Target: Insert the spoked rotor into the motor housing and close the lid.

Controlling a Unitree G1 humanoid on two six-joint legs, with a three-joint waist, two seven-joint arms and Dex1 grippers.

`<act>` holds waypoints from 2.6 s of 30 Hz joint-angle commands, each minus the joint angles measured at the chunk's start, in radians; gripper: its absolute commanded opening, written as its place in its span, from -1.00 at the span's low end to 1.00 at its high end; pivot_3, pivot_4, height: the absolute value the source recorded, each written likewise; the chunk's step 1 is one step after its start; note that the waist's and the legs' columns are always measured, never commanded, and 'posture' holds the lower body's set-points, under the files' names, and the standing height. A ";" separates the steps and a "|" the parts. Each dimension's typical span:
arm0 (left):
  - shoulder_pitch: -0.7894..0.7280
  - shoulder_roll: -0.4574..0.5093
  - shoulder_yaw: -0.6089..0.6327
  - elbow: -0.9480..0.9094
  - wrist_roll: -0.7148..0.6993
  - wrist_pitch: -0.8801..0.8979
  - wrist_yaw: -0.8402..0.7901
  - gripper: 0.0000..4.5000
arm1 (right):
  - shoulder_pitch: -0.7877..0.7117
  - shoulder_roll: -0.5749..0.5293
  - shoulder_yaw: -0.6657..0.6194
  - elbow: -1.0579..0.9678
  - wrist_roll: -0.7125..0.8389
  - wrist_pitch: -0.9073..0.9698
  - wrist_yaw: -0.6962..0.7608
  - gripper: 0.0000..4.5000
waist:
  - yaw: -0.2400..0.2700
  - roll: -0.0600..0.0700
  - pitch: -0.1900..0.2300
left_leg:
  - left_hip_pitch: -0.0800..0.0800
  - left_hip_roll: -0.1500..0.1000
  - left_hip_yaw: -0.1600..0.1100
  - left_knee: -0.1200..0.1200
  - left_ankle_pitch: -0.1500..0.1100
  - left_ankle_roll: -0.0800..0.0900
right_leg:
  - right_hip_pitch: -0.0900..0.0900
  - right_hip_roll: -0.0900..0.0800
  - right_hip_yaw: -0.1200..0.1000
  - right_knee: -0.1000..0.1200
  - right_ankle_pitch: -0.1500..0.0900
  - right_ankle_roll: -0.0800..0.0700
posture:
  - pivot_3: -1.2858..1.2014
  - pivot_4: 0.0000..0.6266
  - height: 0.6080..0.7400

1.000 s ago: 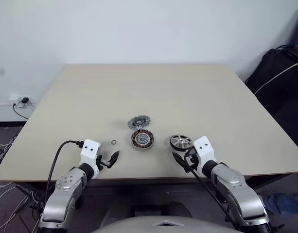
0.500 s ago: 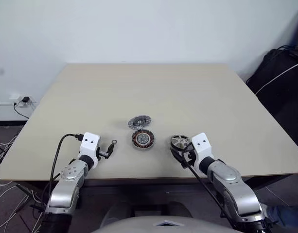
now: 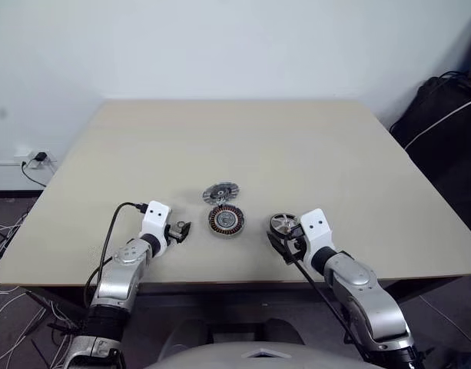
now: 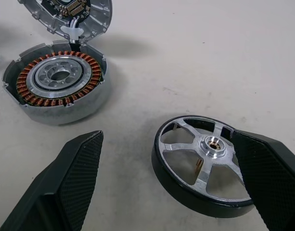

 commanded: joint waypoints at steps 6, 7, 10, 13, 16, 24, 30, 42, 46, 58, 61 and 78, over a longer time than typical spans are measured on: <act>-0.058 0.009 -0.030 0.060 0.047 -0.059 -0.018 0.99 | -0.012 0.006 -0.005 -0.014 -0.005 -0.025 -0.012 1.00 | 0.000 0.000 0.000 | -0.001 0.000 0.000 0.000 0.000 0.000 | 0.000 -0.001 0.000 0.000 0.000 0.000 | 0.03 -1.00 1.00; -0.058 0.007 -0.029 0.063 0.046 -0.056 -0.021 0.99 | -0.013 0.006 -0.005 -0.013 -0.005 -0.026 -0.014 1.00 | 0.000 0.000 0.000 | -0.001 0.000 -0.001 0.000 0.000 0.000 | -0.001 -0.001 0.001 0.000 0.000 0.000 | 0.03 -1.00 1.00; -0.050 0.003 -0.026 0.069 0.045 -0.051 -0.022 0.82 | -0.012 0.008 -0.007 -0.012 -0.005 -0.029 -0.017 1.00 | 0.000 0.000 0.000 | -0.002 0.000 -0.001 0.000 0.000 0.000 | -0.001 -0.001 0.001 0.000 0.000 0.000 | 0.03 -1.00 1.00; -0.032 0.000 -0.020 0.058 0.038 -0.045 -0.023 0.43 | -0.011 0.008 -0.009 -0.010 -0.006 -0.032 -0.019 1.00 | -0.001 0.000 0.000 | -0.002 0.000 -0.001 0.000 0.000 0.000 | -0.001 -0.001 0.001 0.000 0.000 0.000 | 0.03 -1.00 1.00; -0.011 -0.001 -0.009 0.046 0.030 -0.036 -0.020 -0.01 | -0.010 0.009 -0.011 -0.008 -0.004 -0.031 -0.020 1.00 | -0.003 0.000 -0.001 | -0.002 0.000 -0.001 0.000 0.000 0.000 | -0.001 -0.001 0.001 0.000 0.000 0.000 | 0.03 -1.00 1.00; 0.023 -0.003 0.005 -0.012 -0.007 -0.004 -0.024 -0.70 | -0.016 0.009 -0.005 0.001 -0.006 -0.030 -0.017 1.00 | -0.010 0.000 -0.002 | -0.002 0.001 -0.001 0.000 0.000 -0.001 | -0.001 -0.001 0.002 0.001 0.000 0.000 | 0.03 -1.00 1.00; 0.057 -0.026 -0.042 -0.216 -0.115 0.061 -0.138 -0.70 | -0.016 0.009 -0.003 0.001 -0.003 -0.029 -0.015 1.00 | -0.008 0.000 -0.002 | -0.004 0.000 -0.001 0.000 0.000 -0.001 | -0.001 -0.002 0.002 0.000 0.000 0.000 | 0.03 -1.00 1.00; -0.064 -0.053 -0.177 -0.303 -0.145 0.114 -0.223 -0.70 | -0.027 0.016 0.004 0.013 -0.003 -0.030 -0.015 1.00 | -0.003 0.001 -0.003 | -0.006 0.000 -0.003 0.004 0.001 -0.001 | 0.001 0.005 0.002 0.001 0.000 -0.001 | 0.03 -1.00 1.00; -0.139 -0.085 -0.217 -0.183 -0.080 0.071 -0.192 -0.70 | -0.026 0.022 0.000 0.012 -0.001 -0.038 -0.018 1.00 | -0.003 0.001 -0.003 | -0.006 -0.001 -0.002 0.005 0.001 0.000 | 0.002 0.007 0.001 0.001 0.001 0.000 | 0.03 -1.00 1.00; -0.225 -0.158 -0.230 0.046 0.013 -0.029 -0.128 -0.70 | -0.012 0.032 -0.006 -0.001 -0.002 -0.044 -0.029 1.00 | -0.003 0.001 -0.003 | -0.006 -0.001 -0.002 0.005 0.001 0.000 | 0.002 0.008 0.002 0.001 0.001 0.000 | 0.03 -1.00 1.00; -0.228 -0.157 -0.223 0.072 0.031 -0.037 -0.111 -0.70 | -0.012 0.031 -0.005 -0.001 -0.002 -0.045 -0.032 1.00 | -0.003 0.001 -0.003 | -0.006 -0.001 -0.002 0.005 0.001 0.000 | 0.002 0.008 0.002 0.001 0.001 0.000 | 0.03 -1.00 1.00; -0.211 -0.193 -0.178 0.068 -0.008 -0.037 -0.121 0.03 | -0.027 0.029 0.000 0.006 -0.001 -0.049 -0.027 1.00 | -0.001 0.001 -0.003 | -0.006 -0.001 -0.002 0.006 0.001 0.000 | 0.002 0.006 0.002 0.001 0.001 0.001 | 0.03 -1.00 1.00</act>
